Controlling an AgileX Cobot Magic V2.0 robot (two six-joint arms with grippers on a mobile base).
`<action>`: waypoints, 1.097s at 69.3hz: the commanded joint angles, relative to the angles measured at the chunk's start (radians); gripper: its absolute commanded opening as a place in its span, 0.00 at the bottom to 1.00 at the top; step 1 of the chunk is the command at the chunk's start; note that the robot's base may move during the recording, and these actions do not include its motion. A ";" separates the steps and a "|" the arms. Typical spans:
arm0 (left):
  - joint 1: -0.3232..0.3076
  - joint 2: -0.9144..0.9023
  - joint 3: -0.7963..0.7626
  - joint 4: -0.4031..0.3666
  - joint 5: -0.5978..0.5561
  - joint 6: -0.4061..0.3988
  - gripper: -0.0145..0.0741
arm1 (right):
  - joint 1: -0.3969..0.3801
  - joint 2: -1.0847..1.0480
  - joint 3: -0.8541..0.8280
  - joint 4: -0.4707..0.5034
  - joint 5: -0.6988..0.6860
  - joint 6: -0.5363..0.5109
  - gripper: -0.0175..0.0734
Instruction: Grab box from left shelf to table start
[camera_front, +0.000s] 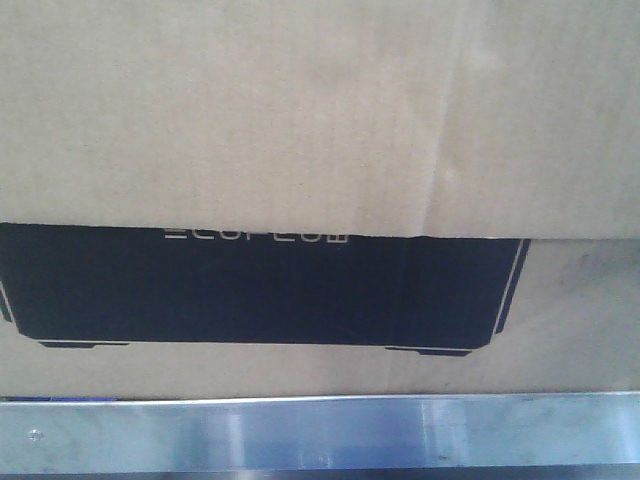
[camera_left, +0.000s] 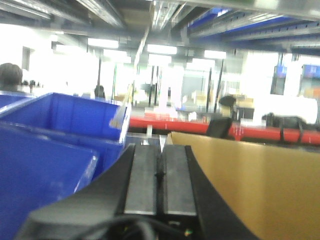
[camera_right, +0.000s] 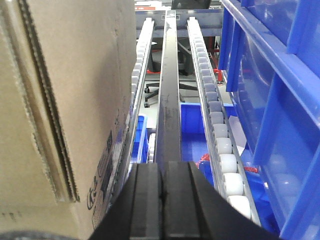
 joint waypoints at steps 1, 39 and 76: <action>-0.009 0.066 -0.083 0.001 0.026 -0.002 0.21 | 0.002 -0.008 -0.006 -0.005 -0.092 -0.006 0.25; -0.037 0.414 -0.403 -0.044 0.440 0.088 0.60 | 0.002 -0.008 -0.006 -0.005 -0.096 -0.006 0.25; -0.148 0.836 -0.670 -0.025 0.543 0.090 0.60 | 0.002 -0.008 -0.006 -0.005 -0.096 -0.006 0.25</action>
